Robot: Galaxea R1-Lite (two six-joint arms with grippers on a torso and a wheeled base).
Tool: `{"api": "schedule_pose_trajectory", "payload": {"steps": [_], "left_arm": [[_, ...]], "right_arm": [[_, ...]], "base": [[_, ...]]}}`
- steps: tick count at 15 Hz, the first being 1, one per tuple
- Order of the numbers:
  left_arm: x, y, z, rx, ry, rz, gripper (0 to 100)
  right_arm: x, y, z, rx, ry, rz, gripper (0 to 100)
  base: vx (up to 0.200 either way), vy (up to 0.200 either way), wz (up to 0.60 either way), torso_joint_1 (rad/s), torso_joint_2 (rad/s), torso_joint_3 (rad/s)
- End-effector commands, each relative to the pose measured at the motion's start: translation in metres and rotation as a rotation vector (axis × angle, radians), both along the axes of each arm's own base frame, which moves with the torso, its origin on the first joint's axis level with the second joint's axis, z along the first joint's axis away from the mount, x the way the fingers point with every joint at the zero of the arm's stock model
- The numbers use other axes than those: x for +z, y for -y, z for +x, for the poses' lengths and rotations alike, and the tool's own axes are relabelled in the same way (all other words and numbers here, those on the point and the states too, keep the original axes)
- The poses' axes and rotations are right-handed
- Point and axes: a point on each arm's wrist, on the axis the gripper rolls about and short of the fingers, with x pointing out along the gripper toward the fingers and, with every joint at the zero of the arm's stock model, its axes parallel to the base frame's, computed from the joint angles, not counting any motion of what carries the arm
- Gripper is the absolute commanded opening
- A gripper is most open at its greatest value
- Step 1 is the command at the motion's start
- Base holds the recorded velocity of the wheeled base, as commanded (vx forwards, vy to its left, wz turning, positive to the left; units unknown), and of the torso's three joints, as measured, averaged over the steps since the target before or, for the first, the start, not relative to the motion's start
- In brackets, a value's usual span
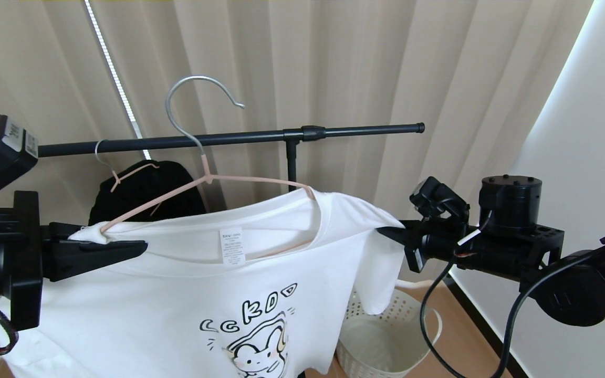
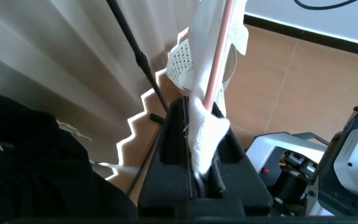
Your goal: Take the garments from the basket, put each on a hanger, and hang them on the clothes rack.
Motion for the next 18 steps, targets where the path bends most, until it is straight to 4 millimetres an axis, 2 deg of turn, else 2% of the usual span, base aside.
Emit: {"api": "schedule_pose_trajectory", "payload": {"steps": [1,3,4,9,15,18], "left_arm": [[-0.002,0.000,0.001,0.004,-0.008,0.001,0],[-0.003,0.000,0.002,0.005,-0.014,0.003,0],[-0.003,0.000,0.002,0.005,-0.014,0.003,0],[-0.009,-0.001,0.005,0.031,-0.060,-0.014,0],[-0.039,-0.013,0.036,0.123,-0.143,-0.007,0],[-0.047,-0.015,0.050,0.165,-0.198,-0.039,0]], "right_arm": [[-0.001,0.000,-0.002,0.004,-0.005,0.000,0],[-0.004,0.000,-0.005,0.010,-0.014,-0.003,0],[-0.004,0.000,-0.006,0.010,-0.009,-0.001,100],[0.005,0.001,-0.008,0.010,0.068,0.032,100],[0.010,0.002,-0.011,0.011,0.081,0.039,100],[0.009,0.001,-0.011,0.011,0.079,0.038,100]], "base": [[0.000,0.000,0.00,0.000,0.00,0.000],[0.000,0.000,0.00,0.000,0.00,0.000],[0.000,0.000,0.00,0.000,0.00,0.000],[0.000,0.000,0.00,0.000,0.00,0.000],[0.000,0.000,0.00,0.000,0.00,0.000],[0.000,0.000,0.00,0.000,0.00,0.000]]}}
